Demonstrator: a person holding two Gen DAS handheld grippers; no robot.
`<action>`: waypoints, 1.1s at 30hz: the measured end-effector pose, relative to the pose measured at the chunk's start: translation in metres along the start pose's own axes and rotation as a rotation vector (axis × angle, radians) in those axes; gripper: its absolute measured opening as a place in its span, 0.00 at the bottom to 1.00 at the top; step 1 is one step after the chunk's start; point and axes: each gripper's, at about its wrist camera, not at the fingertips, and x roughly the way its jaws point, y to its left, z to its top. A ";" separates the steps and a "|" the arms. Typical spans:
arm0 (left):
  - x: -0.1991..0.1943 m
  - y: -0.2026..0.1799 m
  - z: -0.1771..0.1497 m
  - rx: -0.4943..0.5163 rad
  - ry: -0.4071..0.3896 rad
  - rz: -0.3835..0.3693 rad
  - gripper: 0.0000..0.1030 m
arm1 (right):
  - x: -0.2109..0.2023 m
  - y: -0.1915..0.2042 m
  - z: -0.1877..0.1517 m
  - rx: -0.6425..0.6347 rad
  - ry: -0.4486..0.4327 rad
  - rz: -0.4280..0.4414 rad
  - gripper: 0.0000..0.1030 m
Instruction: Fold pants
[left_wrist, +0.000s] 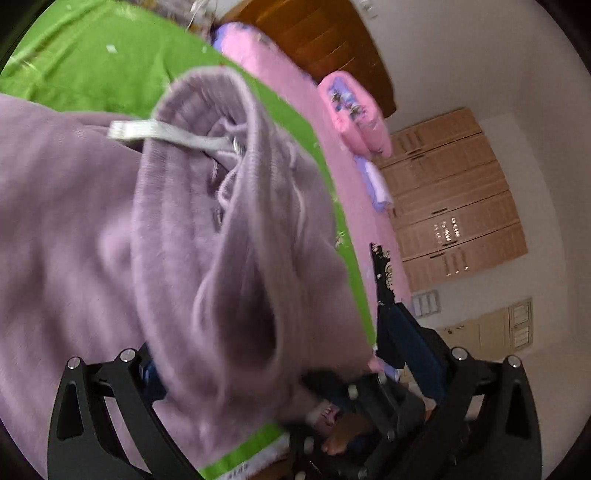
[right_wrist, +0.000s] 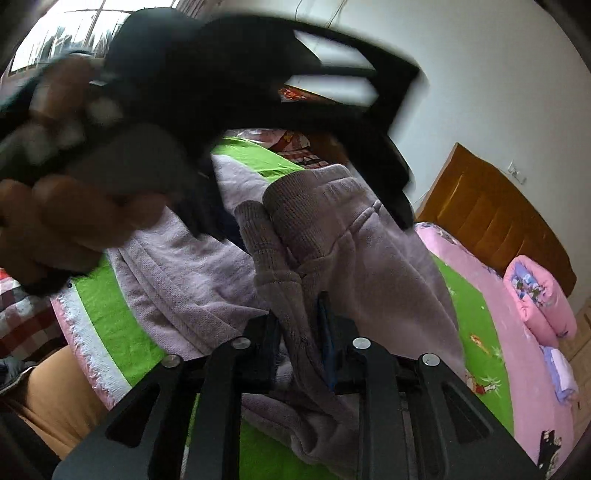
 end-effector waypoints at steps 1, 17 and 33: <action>0.006 0.001 0.003 -0.006 0.002 0.026 0.91 | 0.001 -0.002 0.000 0.002 0.006 0.012 0.26; 0.020 0.012 0.004 -0.073 -0.043 0.093 0.73 | -0.065 -0.121 -0.120 0.531 0.037 0.075 0.88; -0.080 -0.191 0.008 0.330 -0.238 0.093 0.23 | -0.012 -0.097 -0.074 0.615 0.104 -0.047 0.90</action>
